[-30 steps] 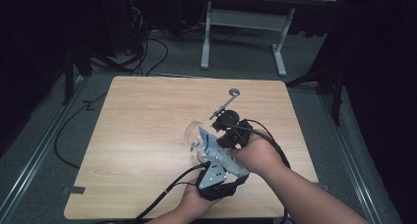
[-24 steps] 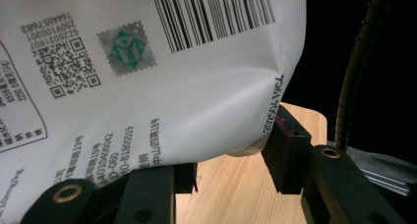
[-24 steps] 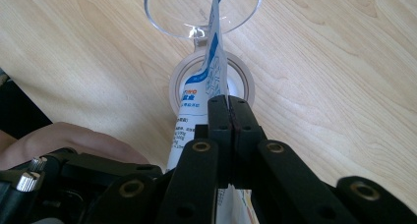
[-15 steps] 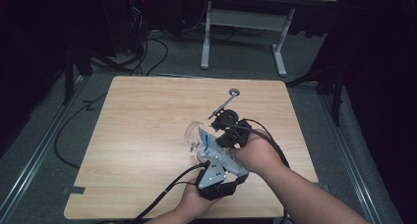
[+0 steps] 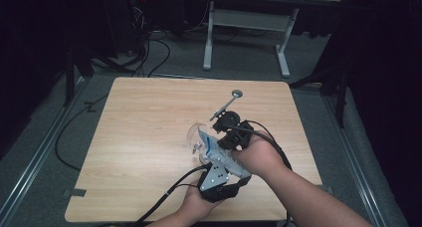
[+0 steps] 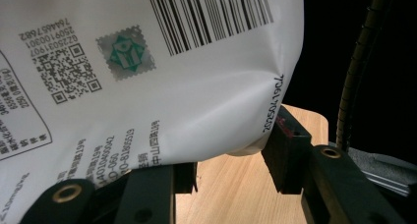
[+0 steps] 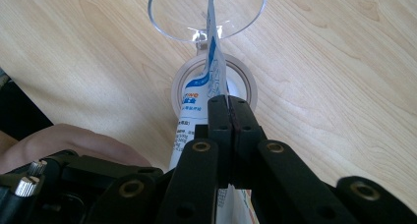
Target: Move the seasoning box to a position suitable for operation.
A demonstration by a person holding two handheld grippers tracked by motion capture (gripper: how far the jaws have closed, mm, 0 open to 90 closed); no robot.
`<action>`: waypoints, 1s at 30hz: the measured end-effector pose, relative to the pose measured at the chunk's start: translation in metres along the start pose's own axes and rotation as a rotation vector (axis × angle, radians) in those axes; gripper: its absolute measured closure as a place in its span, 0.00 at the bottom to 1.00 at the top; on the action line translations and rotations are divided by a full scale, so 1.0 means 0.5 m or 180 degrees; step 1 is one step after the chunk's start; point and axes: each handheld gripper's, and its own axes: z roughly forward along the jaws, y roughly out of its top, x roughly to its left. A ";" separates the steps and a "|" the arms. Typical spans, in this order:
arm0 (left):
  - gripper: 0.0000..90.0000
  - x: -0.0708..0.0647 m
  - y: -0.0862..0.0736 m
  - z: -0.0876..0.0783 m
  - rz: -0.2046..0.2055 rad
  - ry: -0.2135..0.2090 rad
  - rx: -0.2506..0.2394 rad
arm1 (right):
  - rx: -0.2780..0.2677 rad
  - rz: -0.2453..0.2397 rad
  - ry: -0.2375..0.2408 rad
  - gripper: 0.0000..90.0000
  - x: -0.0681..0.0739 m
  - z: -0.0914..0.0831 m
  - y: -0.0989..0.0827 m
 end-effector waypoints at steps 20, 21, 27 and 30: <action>0.68 0.000 0.001 0.001 -0.0012 -0.0005 -0.0015 | -0.0012 -0.0038 0.0000 1.00 -0.002 0.003 0.001; 0.68 0.000 0.001 0.001 -0.0011 -0.0005 -0.0017 | -0.0011 -0.0037 0.0000 1.00 -0.002 0.003 0.001; 0.67 0.000 0.001 0.001 -0.0012 -0.0003 -0.0024 | -0.0013 -0.0035 0.0000 1.00 -0.001 0.004 0.001; 0.67 0.000 0.001 0.000 -0.0012 -0.0004 -0.0021 | -0.0012 -0.0036 0.0004 1.00 -0.001 0.004 0.002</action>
